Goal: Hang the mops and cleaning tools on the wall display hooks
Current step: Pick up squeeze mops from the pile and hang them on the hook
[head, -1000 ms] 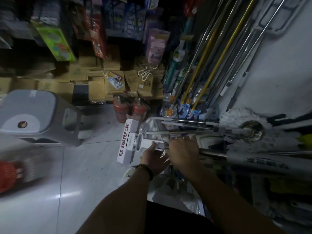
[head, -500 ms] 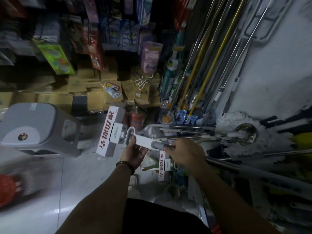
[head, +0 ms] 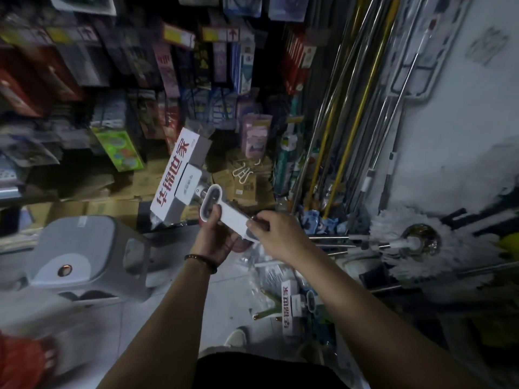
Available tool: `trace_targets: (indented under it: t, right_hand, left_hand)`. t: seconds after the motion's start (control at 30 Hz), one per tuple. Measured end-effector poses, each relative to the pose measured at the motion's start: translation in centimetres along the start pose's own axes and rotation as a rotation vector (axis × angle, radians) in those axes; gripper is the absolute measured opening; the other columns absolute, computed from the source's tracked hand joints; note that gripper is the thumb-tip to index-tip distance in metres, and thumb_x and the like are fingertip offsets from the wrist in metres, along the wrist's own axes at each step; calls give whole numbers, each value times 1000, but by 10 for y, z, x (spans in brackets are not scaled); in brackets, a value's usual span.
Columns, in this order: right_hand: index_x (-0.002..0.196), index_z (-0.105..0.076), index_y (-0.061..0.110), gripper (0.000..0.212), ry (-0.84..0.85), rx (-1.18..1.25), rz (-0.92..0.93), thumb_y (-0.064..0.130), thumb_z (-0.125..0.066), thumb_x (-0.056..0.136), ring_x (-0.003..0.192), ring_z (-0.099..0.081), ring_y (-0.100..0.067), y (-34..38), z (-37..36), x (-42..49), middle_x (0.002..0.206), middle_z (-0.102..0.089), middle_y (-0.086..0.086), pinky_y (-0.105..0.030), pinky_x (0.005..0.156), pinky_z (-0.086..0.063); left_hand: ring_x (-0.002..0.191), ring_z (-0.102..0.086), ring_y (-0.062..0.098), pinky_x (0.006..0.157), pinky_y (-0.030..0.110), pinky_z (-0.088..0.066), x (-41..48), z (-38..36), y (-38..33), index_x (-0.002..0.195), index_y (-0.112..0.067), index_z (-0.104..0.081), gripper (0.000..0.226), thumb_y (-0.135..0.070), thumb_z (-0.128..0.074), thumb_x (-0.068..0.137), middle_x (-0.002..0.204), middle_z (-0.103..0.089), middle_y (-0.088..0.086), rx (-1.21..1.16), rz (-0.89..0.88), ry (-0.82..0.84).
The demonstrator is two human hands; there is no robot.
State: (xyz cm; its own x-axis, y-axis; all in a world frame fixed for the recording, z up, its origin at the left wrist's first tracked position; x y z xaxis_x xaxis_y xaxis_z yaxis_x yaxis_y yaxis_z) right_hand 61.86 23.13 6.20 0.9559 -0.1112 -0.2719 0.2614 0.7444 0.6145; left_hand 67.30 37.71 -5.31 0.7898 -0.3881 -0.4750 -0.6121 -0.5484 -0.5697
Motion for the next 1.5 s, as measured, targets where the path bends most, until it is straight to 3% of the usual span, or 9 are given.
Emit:
trace_targets:
  t: [0.2,0.33,0.53,0.63,0.73,0.83,1.2,1.3,1.5]
  right_hand:
    - [124,-69,21,39,-122,118,61,51,-60,101,103,-70,-20,17,19,0,112,-76,2,-28,75,-43]
    - [126,-71,20,39,-224,125,101,48,-65,100,100,-72,-20,30,50,-4,111,-77,-1,-33,82,-55]
    - [112,-73,21,25,-419,179,137,42,-72,98,95,-72,-12,48,135,8,105,-77,6,-29,76,-54]
    - [108,-70,31,21,-501,231,162,45,-77,94,90,-74,-8,47,179,9,97,-78,8,-33,72,-58]
    - [119,-72,28,28,-571,310,207,36,-79,94,90,-75,-10,46,225,-2,97,-78,5,-43,79,-64]
    - [125,-73,20,30,-665,406,277,17,-78,95,96,-76,-9,48,274,-22,104,-80,4,-38,86,-64]
    - [106,-80,26,14,-940,440,201,16,-75,97,83,-78,-27,30,461,-110,92,-78,-4,-40,67,-66]
    - [102,-80,25,14,-1008,477,204,12,-75,97,77,-78,-29,26,516,-138,90,-79,-5,-36,62,-63]
    - [108,-82,22,16,-1054,470,276,13,-73,98,88,-78,-39,28,604,-192,94,-81,-9,-38,65,-65]
  left_hand:
    - [74,-76,22,59,29,-63,-5,-39,-52,106,-7,-63,36,-33,-38,110,80,-76,9,169,-79,127]
    - [96,-64,32,79,42,-58,-4,-76,-90,131,-8,-63,50,-30,-78,89,111,-64,20,226,-255,226]
    - [123,-61,51,107,66,-47,-2,-168,-112,139,-8,-58,60,-19,-82,85,134,-63,29,374,-380,347]
    - [126,-61,50,102,72,-48,-1,-219,-120,139,-9,-57,58,-20,-82,88,134,-66,25,475,-447,421]
    - [124,-64,43,98,60,-56,-9,-270,-127,138,-4,-56,53,-11,-76,90,132,-68,22,514,-499,508]
    - [123,-65,40,100,54,-57,-21,-326,-131,136,-3,-58,50,-10,-75,90,131,-69,19,577,-572,611]
    - [117,-67,43,93,51,-61,-61,-544,-116,130,-12,-63,42,-4,-76,91,124,-71,19,522,-630,840]
    - [108,-71,42,91,58,-60,-86,-608,-106,126,-21,-67,23,-18,-61,104,124,-71,20,491,-564,916]
    - [113,-71,41,89,59,-60,-123,-716,-97,126,-24,-69,34,-37,-42,112,128,-71,15,482,-531,1053]
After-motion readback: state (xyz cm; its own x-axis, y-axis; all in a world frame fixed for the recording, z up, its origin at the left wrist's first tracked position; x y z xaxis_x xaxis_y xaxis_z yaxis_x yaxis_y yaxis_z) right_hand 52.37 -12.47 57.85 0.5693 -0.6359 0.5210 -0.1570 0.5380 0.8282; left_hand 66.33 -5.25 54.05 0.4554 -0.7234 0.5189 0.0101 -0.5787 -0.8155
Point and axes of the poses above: each hand's wrist, its own x-axis towards the middle knuckle, its own z-axis out of the back of the hand, y = z × x, the point moved 6 cm from there along x, towards the middle knuckle
